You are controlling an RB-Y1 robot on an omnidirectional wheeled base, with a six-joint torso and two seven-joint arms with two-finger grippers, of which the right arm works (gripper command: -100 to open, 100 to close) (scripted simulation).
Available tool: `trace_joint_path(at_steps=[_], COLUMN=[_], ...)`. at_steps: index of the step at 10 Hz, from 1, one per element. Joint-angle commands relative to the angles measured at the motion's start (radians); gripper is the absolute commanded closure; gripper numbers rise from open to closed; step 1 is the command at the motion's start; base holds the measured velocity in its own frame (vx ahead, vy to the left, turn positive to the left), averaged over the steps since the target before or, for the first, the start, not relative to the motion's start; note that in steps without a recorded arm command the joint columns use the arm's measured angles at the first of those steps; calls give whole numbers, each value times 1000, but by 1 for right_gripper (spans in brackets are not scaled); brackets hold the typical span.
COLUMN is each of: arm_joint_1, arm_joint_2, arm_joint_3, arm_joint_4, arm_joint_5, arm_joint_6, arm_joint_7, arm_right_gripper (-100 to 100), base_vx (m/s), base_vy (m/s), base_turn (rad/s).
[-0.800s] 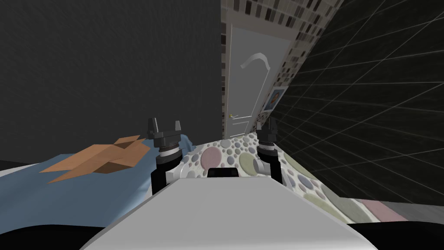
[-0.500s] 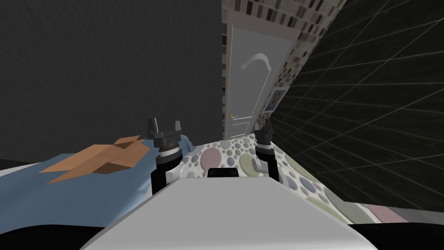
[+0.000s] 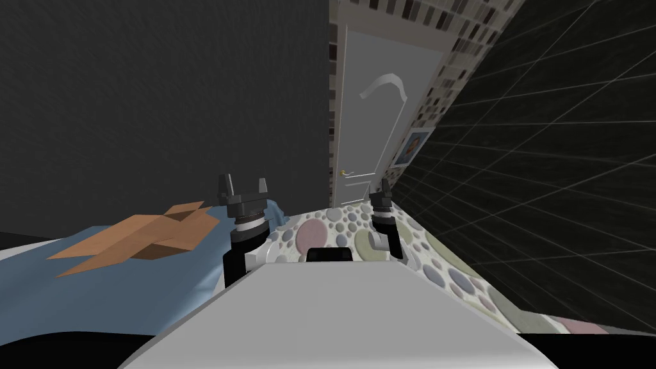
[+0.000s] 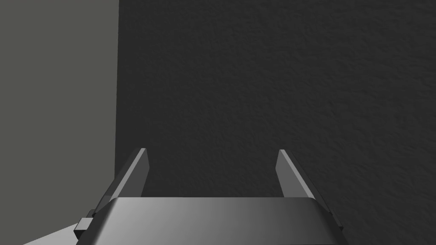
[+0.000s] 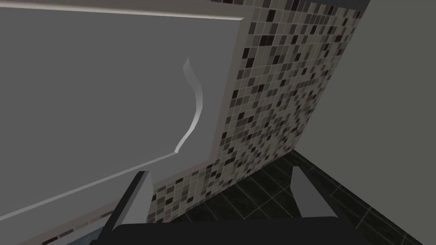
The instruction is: Pull the door open
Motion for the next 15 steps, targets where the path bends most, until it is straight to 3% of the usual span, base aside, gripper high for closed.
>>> trace_joint_path(at_steps=[1,2,4,5,7,12,15], arm_joint_1=[-16,-16,-52,-52,-91,-132,-175], arm_joint_2=[-17,-17,-33,-33,-49,-65,-82], arm_joint_3=[-2,-2,1,1,5,9,13], arm_joint_4=[50,60,131,141,207,321,413], arm_joint_5=[-10,-10,-17,-17,-25,-34,-43], arm_joint_6=[-11,-11,-21,-21,-30,-41,-52], arm_joint_7=[-7,-7,-10,-10,-13,-16,-20], arm_right_gripper=[-100,-100,-100,-100,-100,-100,-100], base_vx=[98,72,63,58,72,49,47], base_vy=[-23,-15,-14,-21,-24,-18,-19], base_turn=[53,10,36,22,50,26,35])
